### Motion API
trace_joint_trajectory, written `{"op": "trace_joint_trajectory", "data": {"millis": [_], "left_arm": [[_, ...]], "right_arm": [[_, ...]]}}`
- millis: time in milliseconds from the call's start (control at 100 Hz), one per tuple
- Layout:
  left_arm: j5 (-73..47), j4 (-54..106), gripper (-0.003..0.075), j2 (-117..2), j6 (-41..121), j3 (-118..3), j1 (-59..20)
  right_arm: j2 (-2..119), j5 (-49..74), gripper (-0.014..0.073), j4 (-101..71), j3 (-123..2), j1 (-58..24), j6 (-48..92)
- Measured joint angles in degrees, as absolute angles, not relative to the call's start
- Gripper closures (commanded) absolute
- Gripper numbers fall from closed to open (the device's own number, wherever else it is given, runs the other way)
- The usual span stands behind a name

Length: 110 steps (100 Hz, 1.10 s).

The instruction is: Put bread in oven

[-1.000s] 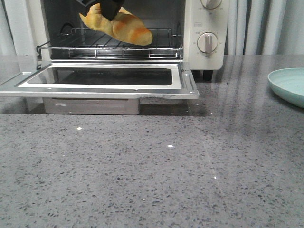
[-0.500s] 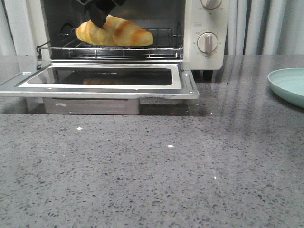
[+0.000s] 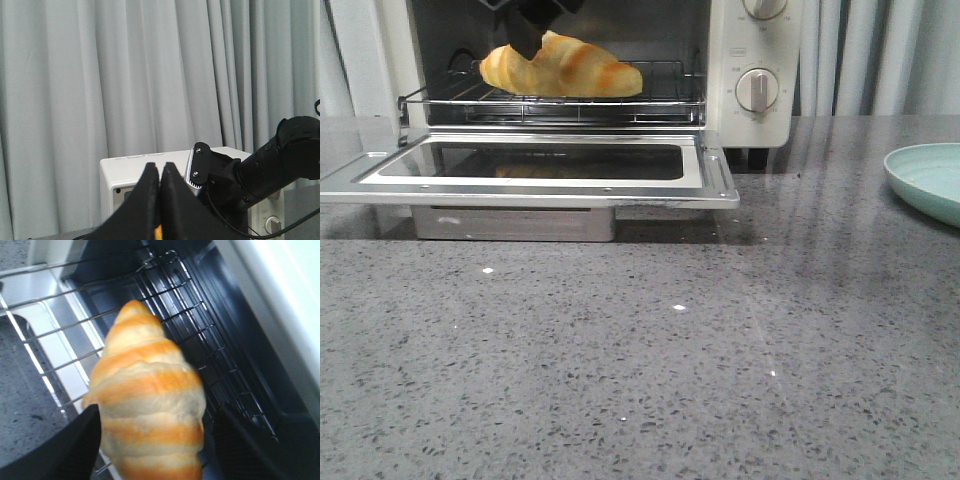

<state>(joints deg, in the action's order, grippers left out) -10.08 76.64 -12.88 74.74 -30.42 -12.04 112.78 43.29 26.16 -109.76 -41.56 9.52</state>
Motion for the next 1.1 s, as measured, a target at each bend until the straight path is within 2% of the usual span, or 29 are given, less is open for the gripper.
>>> {"op": "trace_joint_trajectory", "data": {"millis": [350,460,620,850,970,1100], "left_arm": [[-9.6,73.5,0.0742,-12.9,73.5,-29.5,-12.0],[-9.6,68.3,0.0742,-12.9,70.1,-29.3,-12.0],[-10.8,56.7,0.0742,-12.8,58.2,-29.2,-12.0],[-18.4,36.8,0.0742,-12.8,37.3,-29.2,-12.0],[-20.1,32.2,0.0742,-12.8,31.6,-29.1,-12.0],[-20.6,31.2,0.0742,-12.8,29.7,-29.1,-12.0]], "right_arm": [[108.7,51.2,0.0160,22.2,-109.8,-45.2,9.4],[107.4,54.7,0.0160,19.4,-109.8,-45.5,9.4],[105.2,60.0,0.0160,15.8,-109.8,-45.7,9.4],[102.1,66.5,0.0163,11.6,-109.8,-45.8,9.3],[101.3,70.2,0.0258,9.9,-110.0,-45.8,9.3],[101.1,71.4,0.0435,9.0,-110.0,-45.8,9.3]]}}
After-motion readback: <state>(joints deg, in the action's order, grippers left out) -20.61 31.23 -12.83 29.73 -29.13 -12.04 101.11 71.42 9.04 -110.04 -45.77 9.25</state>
